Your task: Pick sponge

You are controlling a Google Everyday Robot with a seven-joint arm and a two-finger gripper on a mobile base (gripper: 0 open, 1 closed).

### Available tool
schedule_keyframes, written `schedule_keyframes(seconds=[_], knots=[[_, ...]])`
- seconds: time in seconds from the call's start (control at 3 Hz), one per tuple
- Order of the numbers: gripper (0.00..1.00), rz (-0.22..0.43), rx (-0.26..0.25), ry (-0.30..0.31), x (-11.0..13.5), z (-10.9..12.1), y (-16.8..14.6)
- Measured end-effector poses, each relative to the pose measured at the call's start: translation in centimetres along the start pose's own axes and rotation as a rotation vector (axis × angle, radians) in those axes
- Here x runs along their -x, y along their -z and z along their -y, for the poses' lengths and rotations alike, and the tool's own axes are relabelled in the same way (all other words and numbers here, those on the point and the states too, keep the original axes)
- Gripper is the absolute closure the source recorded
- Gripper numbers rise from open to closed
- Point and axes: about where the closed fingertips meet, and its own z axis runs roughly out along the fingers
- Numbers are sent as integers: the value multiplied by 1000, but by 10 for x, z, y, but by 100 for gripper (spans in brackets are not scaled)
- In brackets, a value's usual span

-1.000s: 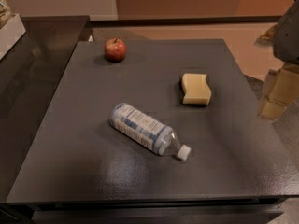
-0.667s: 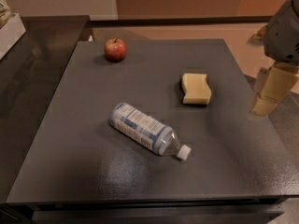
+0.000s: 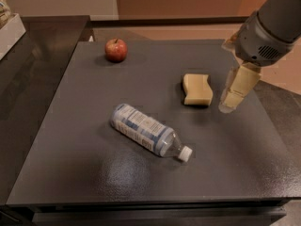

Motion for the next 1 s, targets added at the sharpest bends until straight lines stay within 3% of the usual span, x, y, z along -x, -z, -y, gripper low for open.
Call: schedule_keyframes(seconds=[1.0], knots=[[0, 66, 29, -74, 3, 36, -67]])
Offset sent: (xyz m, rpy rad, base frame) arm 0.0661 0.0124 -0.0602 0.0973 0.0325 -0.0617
